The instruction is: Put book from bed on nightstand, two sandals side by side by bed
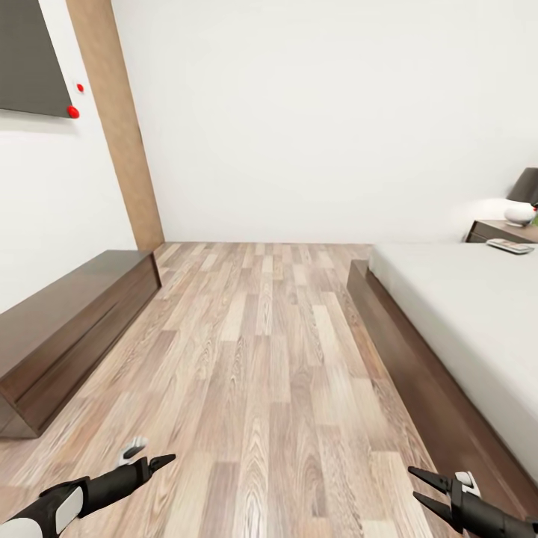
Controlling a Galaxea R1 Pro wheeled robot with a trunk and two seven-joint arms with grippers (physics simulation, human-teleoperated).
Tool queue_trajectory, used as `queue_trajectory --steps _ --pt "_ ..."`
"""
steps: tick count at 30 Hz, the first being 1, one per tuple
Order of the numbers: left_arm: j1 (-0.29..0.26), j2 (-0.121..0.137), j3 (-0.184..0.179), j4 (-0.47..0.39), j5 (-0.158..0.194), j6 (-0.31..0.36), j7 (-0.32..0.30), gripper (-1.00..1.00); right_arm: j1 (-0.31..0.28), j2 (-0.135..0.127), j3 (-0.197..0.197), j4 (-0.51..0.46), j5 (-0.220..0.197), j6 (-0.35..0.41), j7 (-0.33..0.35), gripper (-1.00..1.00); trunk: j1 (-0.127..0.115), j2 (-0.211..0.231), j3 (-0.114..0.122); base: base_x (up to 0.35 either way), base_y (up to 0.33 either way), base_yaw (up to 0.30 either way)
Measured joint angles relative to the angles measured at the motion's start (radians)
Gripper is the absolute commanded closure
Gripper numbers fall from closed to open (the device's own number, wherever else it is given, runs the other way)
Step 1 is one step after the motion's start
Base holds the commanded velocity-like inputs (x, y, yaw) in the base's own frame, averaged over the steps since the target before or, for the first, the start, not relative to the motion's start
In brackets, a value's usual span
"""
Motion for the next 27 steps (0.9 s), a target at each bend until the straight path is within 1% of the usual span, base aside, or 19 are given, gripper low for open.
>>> queue_trajectory --steps 27 --pt "0.0 0.0 -0.001 0.0 0.0 0.0 0.0 -1.0 0.0 0.0 0.0 0.0 0.001 -0.001 0.0 -1.0 0.0 0.0 0.0 0.198 0.0 0.0"
